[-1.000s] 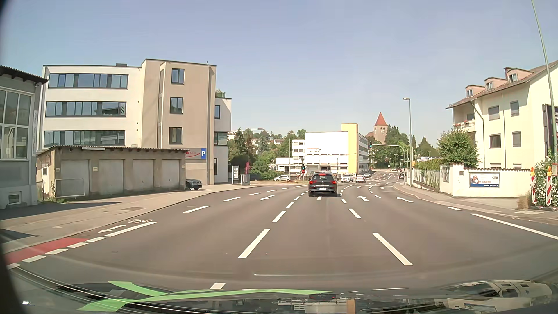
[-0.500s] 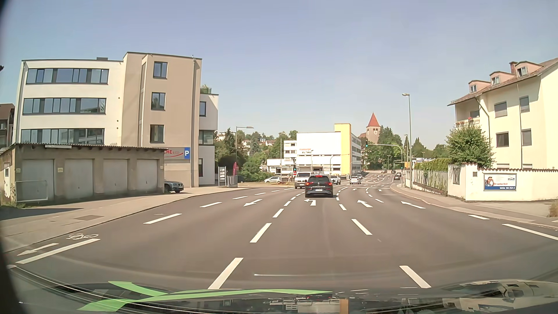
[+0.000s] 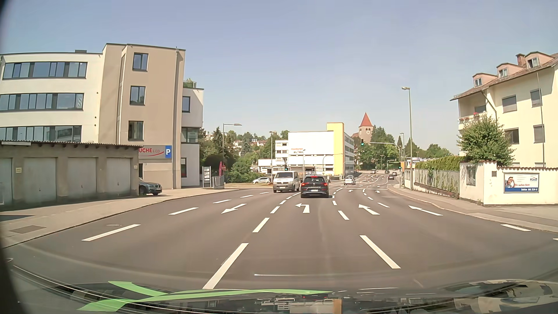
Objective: Follow the waypoints while adhering to traffic rules and regulations
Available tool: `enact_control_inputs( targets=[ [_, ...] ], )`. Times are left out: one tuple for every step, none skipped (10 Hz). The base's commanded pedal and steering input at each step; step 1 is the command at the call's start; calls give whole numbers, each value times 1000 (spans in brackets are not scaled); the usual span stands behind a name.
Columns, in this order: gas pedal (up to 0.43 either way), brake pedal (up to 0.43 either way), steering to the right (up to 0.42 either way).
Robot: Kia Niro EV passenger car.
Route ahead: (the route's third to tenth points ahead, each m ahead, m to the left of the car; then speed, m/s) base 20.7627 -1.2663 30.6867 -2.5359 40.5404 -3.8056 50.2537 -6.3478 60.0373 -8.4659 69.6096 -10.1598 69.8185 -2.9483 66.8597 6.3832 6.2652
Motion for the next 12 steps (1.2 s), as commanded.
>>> enact_control_inputs(
  targets=[
    [0,0,21],
    [0,0,19],
    [0,0,13],
    [0,0,10],
    [0,0,7],
    [0,0,7],
    [0,0,7],
    [0,0,6],
    [0,0,7],
    [0,0,7],
    [0,0,7],
    [0,0,7]
  ],
)
